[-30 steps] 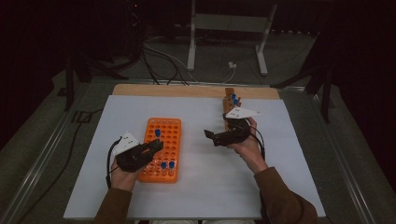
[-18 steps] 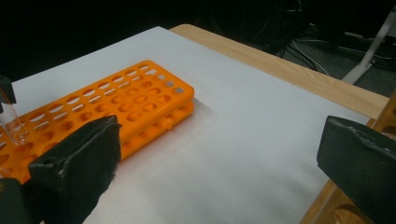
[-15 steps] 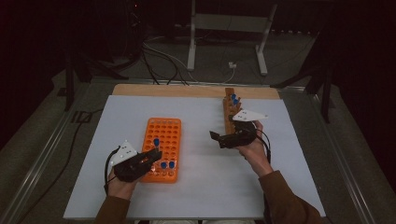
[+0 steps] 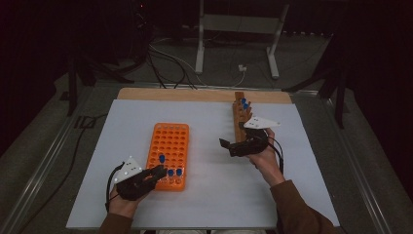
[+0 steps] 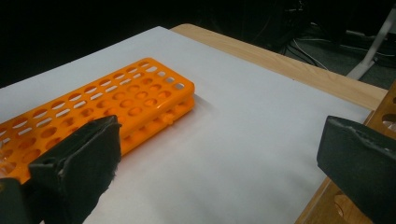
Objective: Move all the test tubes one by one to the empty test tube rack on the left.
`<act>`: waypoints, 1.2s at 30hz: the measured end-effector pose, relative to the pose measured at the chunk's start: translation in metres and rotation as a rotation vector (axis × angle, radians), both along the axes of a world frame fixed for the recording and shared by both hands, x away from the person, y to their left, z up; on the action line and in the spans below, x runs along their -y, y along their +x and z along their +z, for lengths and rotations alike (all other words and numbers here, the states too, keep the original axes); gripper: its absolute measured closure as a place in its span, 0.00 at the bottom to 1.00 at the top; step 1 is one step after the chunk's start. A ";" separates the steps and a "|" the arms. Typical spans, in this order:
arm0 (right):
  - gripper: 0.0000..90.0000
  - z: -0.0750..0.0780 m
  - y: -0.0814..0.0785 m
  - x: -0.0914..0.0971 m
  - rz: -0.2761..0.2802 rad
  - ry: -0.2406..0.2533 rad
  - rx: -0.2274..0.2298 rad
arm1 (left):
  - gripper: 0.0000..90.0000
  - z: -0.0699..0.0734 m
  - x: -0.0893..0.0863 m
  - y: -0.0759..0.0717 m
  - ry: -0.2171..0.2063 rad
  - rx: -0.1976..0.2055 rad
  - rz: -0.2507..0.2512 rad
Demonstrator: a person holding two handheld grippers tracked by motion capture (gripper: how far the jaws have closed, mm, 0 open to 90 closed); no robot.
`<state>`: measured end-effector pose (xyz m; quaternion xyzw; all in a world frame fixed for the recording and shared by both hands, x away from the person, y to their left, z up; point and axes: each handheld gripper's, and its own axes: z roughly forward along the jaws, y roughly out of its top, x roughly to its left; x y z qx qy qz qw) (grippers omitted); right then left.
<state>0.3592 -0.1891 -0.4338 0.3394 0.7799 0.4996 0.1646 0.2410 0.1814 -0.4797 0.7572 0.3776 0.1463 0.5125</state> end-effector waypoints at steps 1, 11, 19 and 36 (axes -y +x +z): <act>0.00 -0.001 0.000 0.000 0.000 0.000 0.001 | 0.87 -0.001 -0.001 0.000 0.004 -0.004 -0.001; 0.00 -0.007 -0.001 0.006 -0.002 0.014 -0.011 | 0.87 -0.007 0.003 -0.004 0.074 -0.034 -0.010; 0.00 -0.007 -0.003 0.004 0.010 0.017 -0.009 | 0.87 -0.005 0.006 -0.007 0.117 -0.025 -0.005; 0.00 -0.009 -0.004 0.001 0.020 0.020 -0.011 | 0.87 -0.010 0.011 -0.011 0.216 -0.030 -0.018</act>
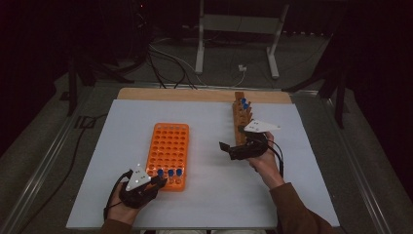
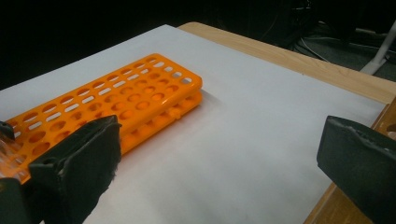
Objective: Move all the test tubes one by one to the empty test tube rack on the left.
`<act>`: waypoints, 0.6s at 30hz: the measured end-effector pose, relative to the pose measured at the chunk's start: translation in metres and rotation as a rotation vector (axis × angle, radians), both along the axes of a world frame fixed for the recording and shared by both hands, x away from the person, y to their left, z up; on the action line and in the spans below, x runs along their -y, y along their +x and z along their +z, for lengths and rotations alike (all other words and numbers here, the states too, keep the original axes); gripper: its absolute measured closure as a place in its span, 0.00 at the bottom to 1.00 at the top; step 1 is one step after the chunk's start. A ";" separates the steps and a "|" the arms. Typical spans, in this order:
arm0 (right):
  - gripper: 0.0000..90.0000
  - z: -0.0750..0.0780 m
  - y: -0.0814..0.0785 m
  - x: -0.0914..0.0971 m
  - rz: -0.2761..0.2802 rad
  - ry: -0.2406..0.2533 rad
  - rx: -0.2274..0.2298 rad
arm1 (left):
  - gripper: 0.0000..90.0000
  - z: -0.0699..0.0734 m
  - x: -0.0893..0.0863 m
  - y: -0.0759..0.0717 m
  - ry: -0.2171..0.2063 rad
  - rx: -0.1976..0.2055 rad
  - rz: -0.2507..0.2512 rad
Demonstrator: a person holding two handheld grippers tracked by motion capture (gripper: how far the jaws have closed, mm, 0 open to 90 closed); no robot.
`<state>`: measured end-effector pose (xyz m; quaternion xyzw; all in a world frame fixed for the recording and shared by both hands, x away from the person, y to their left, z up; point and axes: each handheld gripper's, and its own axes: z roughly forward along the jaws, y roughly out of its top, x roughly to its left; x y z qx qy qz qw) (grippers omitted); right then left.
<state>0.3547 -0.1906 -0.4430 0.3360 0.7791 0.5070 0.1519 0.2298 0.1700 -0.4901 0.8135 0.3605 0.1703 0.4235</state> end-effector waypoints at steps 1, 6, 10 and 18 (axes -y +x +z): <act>0.00 0.000 0.000 0.000 0.000 0.000 -0.001 | 0.86 0.000 0.000 0.000 -0.003 -0.004 0.002; 0.00 -0.002 0.000 -0.002 0.004 -0.002 -0.005 | 0.87 0.000 0.001 0.002 -0.006 -0.005 0.004; 0.00 -0.002 0.000 -0.003 0.009 -0.004 -0.004 | 0.86 0.000 0.001 0.002 -0.009 -0.009 0.007; 0.00 -0.001 0.001 -0.001 0.005 0.004 -0.003 | 0.74 0.001 -0.004 0.000 -0.078 0.001 -0.011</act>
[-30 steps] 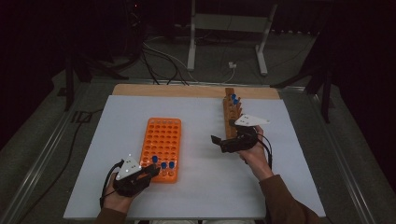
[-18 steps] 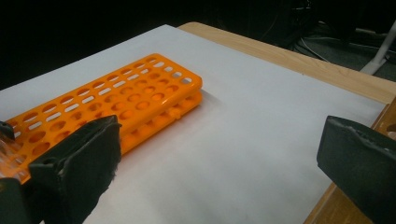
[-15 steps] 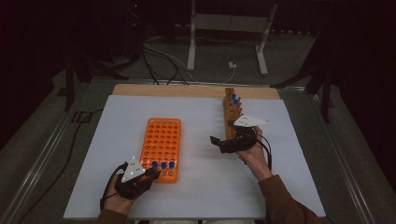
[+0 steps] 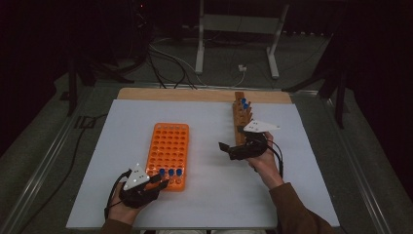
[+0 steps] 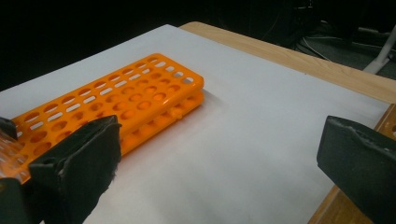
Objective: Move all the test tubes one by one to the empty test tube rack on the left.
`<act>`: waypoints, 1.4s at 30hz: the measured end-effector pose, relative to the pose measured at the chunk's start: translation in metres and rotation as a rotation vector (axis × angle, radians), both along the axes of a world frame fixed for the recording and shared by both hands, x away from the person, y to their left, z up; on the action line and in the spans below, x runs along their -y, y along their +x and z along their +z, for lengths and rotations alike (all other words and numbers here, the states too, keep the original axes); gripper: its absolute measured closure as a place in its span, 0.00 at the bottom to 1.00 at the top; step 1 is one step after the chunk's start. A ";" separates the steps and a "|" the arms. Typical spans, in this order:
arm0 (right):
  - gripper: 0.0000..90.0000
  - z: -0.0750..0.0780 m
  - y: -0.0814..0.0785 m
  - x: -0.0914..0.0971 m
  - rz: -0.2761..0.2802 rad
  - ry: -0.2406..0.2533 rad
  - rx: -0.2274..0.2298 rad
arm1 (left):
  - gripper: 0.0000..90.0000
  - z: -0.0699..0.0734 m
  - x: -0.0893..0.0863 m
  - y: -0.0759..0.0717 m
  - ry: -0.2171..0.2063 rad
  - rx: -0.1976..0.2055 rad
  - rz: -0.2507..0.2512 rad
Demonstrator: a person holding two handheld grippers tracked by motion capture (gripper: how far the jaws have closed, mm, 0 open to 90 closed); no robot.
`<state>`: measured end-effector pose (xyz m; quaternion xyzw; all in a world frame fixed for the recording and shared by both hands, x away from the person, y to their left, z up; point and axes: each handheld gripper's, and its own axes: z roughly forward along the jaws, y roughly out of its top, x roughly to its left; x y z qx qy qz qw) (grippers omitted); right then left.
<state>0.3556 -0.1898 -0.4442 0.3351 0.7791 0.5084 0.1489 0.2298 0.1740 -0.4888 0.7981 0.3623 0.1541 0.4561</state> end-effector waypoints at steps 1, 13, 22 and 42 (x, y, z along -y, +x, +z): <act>0.00 0.000 0.000 0.000 -0.001 0.001 0.000 | 0.74 0.002 -0.001 -0.001 -0.009 0.012 0.001; 0.00 0.000 0.001 0.000 0.001 -0.001 0.001 | 0.87 0.002 0.001 0.001 0.044 -0.001 0.025; 0.00 0.006 0.004 0.009 -0.028 0.009 0.017 | 0.69 0.009 -0.012 0.000 -0.081 0.012 0.016; 0.00 0.011 0.016 0.021 -0.099 -0.007 0.031 | 0.29 0.034 -0.036 0.009 -0.189 0.129 0.129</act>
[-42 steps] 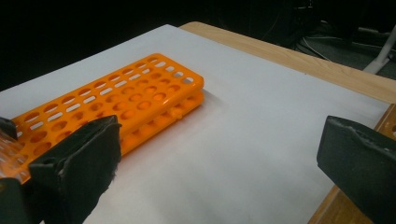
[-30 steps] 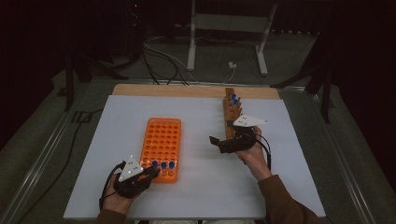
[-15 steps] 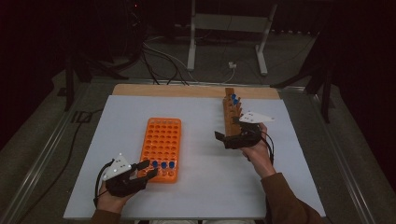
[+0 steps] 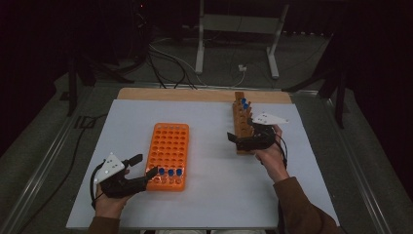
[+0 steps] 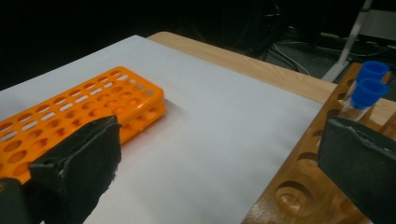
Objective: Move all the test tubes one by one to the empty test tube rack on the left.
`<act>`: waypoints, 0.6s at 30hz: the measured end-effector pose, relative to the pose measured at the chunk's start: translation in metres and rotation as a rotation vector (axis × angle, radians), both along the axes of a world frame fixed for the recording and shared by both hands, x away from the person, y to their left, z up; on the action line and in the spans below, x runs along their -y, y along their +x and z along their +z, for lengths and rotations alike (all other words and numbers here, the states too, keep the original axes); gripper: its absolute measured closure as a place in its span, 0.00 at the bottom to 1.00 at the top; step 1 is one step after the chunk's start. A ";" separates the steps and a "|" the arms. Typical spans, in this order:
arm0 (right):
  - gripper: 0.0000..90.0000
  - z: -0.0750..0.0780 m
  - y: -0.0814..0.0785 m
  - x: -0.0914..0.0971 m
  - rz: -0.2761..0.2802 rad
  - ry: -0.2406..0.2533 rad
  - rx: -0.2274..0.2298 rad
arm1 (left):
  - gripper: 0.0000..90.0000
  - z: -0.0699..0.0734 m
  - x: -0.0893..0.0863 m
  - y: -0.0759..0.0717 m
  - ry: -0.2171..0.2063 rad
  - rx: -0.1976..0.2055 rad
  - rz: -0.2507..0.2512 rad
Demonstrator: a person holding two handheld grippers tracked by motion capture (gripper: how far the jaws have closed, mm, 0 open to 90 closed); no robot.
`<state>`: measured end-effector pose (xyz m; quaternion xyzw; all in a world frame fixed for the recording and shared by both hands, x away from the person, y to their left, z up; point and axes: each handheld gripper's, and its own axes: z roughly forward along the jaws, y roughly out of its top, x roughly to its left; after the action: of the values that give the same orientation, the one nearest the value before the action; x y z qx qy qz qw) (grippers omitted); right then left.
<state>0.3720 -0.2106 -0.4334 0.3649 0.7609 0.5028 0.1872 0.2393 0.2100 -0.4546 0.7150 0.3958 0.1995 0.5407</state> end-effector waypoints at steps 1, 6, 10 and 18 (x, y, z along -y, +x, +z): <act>0.00 0.001 0.001 0.001 -0.003 -0.003 0.000 | 0.27 0.001 0.000 0.002 0.004 0.005 0.014; 0.00 0.008 0.007 0.002 -0.016 -0.014 0.007 | 0.18 0.007 -0.002 0.017 -0.010 0.012 0.053; 0.00 0.012 0.014 0.005 -0.034 -0.013 0.005 | 0.12 0.009 0.000 0.031 -0.021 0.001 0.074; 0.00 0.009 0.031 0.010 -0.096 -0.035 -0.014 | 0.01 0.004 0.009 0.042 0.001 -0.010 0.110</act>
<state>0.4030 -0.2208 -0.4246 0.4011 0.7525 0.4774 0.2121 0.2817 0.2007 -0.4503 0.6935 0.4369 0.2255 0.5267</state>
